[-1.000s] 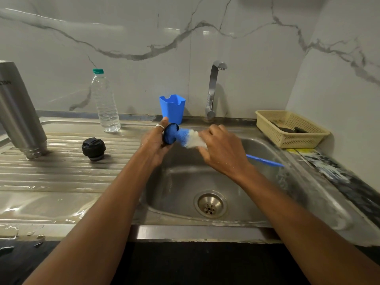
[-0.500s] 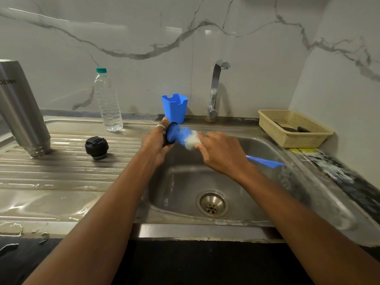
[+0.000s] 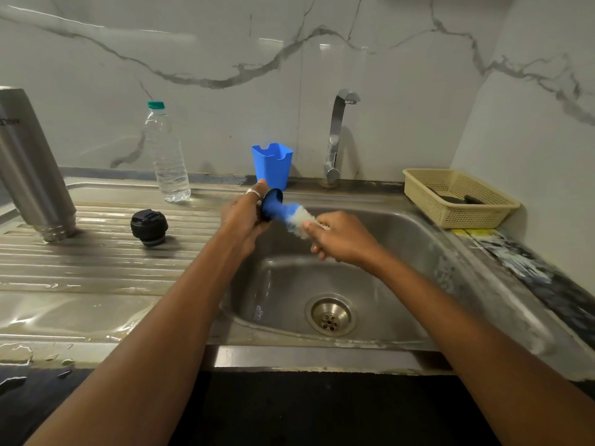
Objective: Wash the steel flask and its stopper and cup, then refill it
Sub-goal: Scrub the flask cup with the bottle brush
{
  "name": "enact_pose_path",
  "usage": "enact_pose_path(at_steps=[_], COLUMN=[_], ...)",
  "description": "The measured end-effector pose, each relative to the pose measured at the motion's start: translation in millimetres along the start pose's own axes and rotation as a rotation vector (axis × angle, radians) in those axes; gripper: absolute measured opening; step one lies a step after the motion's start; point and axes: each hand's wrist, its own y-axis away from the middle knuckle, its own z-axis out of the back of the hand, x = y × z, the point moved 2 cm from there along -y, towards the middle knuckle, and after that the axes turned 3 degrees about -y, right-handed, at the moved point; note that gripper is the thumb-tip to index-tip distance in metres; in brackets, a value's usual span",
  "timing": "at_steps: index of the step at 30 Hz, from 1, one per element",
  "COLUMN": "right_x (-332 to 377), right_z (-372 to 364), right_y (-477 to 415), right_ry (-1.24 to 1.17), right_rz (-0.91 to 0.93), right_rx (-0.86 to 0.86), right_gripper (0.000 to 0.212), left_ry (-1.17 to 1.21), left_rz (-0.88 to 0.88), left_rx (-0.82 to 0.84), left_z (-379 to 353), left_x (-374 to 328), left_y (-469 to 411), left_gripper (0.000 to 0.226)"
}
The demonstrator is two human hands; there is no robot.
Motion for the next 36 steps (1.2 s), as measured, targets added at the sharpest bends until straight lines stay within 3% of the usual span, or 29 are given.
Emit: enact_pose_path(at_steps=[1, 2, 6, 8, 11, 13, 14, 16, 17, 18, 21, 23, 25, 27, 29, 30, 31, 33, 36], right_x=[-2.2, -1.4, -0.8, -1.6, 0.9, 11.3, 15.7, 12.2, 10.4, 10.1, 2.4, -1.6, -1.5, 5.9, 4.2, 3.2, 5.2, 5.4, -0.3], right_z=[0.1, 1.9, 10.3, 8.8, 6.2, 4.2, 4.8, 3.3, 3.5, 6.1, 9.6, 10.5, 7.2, 8.8, 6.0, 4.9, 6.4, 9.7, 6.5], right_y=[1.6, 2.5, 5.6, 5.3, 0.4, 3.2, 4.6, 3.4, 5.2, 5.9, 8.9, 6.8, 3.1, 4.2, 3.1, 4.4, 5.7, 7.3, 7.0], right_ry=[-0.206, -0.233, 0.693, 0.847, 0.939, 0.796, 0.582, -0.023, -0.12, -0.028, 0.636, 0.803, 0.844, 0.579, -0.009, -0.121, -0.081, 0.458, 0.886], right_rz=[-0.11, -0.112, 0.407, 0.57, 0.628, 0.5, 0.361, 0.051, 0.006, 0.059, 0.408, 0.539, 0.574, 0.376, 0.047, 0.0, 0.049, 0.346, 0.588], right_rx=[0.08, 0.091, -0.384, -0.509, -0.578, -0.458, -0.336, -0.098, -0.042, -0.071, -0.373, -0.497, -0.502, -0.289, -0.019, 0.036, 0.017, -0.22, -0.479], right_gripper=[0.034, 0.034, 0.034, 0.046, 0.049, 0.034, 0.025, 0.028, 0.029, 0.028, 0.035, 0.048, 0.047, 0.029, 0.03, 0.033, 0.032, 0.029, 0.049], left_ry=[-0.02, -0.037, -0.034, 0.036, 0.16, 0.152, 0.138, 0.078, 0.05, 0.044, 0.067, 0.081, 0.125, 0.13, 0.079, 0.059, 0.053, 0.072, 0.097], left_rz=[-0.012, -0.018, -0.002, 0.018, 0.02, -0.013, -0.028, -0.042, -0.035, -0.015, 0.041, 0.029, -0.004, -0.031, -0.045, -0.039, -0.028, -0.007, 0.034], left_rx=[0.027, 0.05, 0.084, 0.08, 0.095, 0.102, 0.109, 0.134, 0.15, 0.16, 0.157, 0.155, 0.14, 0.144, 0.186, 0.194, 0.192, 0.181, 0.119], left_z=[-2.0, -4.5, -7.6, -6.9, -7.7, -8.7, -8.9, -8.0, -8.3, -8.5, -9.8, -9.4, -6.0, -3.9, -5.2, -7.0, -7.5, -6.8, -4.6], left_x=[0.0, -0.3, -3.1, -6.8, -11.8, -13.2, -12.8, -10.2, -8.6, -7.2, -9.5, -11.5, -11.7, -11.3, -10.9, -10.8, -10.2, -10.0, -12.6], left_y=[1.4, 3.4, 8.1, 10.9, 13.6, 13.8, 13.0, 10.3, 9.7, 9.5, 12.6, 11.9, 9.3, 8.5, 9.3, 11.2, 11.7, 10.6, 12.1], left_gripper=[0.04, 0.039, 0.034, 0.03, 0.025, 0.028, 0.03, 0.029, 0.025, 0.021, 0.019, 0.033, 0.043, 0.034, 0.02, 0.018, 0.018, 0.02, 0.029])
